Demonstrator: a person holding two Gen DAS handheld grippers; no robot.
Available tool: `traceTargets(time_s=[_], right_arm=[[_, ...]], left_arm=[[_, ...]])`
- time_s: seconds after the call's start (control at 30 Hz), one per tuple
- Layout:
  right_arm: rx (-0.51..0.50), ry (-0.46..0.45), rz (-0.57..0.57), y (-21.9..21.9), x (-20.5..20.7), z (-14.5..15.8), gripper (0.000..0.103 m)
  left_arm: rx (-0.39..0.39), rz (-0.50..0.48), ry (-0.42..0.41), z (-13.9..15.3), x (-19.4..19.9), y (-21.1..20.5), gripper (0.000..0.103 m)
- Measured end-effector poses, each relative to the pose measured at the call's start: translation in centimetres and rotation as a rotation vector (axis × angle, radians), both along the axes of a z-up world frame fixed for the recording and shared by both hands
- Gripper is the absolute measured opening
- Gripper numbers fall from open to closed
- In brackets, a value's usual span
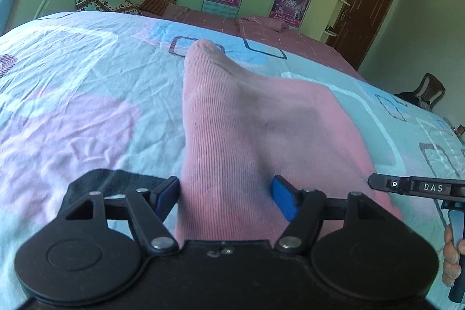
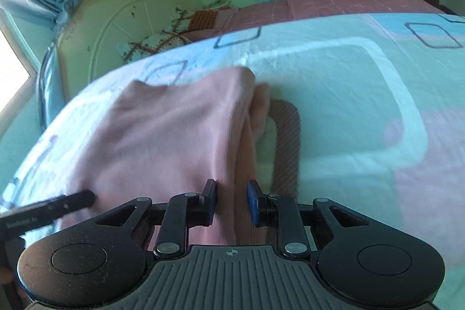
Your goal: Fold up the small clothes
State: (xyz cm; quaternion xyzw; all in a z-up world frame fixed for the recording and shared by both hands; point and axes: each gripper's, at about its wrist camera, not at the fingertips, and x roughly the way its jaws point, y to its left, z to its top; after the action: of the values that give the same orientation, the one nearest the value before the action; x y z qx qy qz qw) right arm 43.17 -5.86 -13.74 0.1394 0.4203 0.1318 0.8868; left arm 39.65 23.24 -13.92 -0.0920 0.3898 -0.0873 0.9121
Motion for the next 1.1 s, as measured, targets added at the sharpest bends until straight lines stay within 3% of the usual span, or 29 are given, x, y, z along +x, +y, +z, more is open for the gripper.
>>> traceTargets(time_s=[0.1, 0.23, 0.3, 0.43, 0.53, 0.6, 0.77, 1.03, 1.1], right_arm=[[-0.015, 0.016, -0.034, -0.5, -0.6, -1.3, 0.023], [-0.030, 0.001, -0.074, 0.1, -1.4, 0.1, 0.023], [-0.048, -0.031, -0.079, 0.3, -2.9, 0.7, 0.023], [-0.079, 0.040, -0.103, 0.6, -3.7, -1.3, 0.023], [-0.058, 0.047, -0.146, 1.1, -4.3, -0.7, 0.023], [-0.105, 0.053, -0.152, 1.7, -4.6, -1.1, 0.023], [-0.174, 0.044, -0.160, 3.2, -4.8, -1.4, 0.024], [-0.149, 0.067, -0.182, 2.8, -4.6, -1.3, 0.030], [-0.142, 0.067, -0.180, 2.7, -4.8, -0.7, 0.030]], left_arm=[[-0.015, 0.010, 0.028, -0.7, 0.1, 0.2, 0.071], [0.013, -0.005, 0.021, 0.5, -0.5, -0.3, 0.070], [0.031, -0.015, 0.020, 0.6, -0.8, -0.6, 0.076], [0.031, -0.012, 0.059, 0.3, -1.0, -0.8, 0.081], [0.042, -0.004, 0.090, 0.4, -1.0, -0.9, 0.094], [0.059, -0.004, 0.105, 0.4, -0.9, -1.1, 0.102], [0.196, 0.042, 0.215, -0.3, -0.4, -2.3, 0.102], [0.204, 0.099, 0.171, 1.5, -2.3, -2.0, 0.102], [0.182, 0.117, 0.152, 2.3, -3.0, -1.8, 0.091]])
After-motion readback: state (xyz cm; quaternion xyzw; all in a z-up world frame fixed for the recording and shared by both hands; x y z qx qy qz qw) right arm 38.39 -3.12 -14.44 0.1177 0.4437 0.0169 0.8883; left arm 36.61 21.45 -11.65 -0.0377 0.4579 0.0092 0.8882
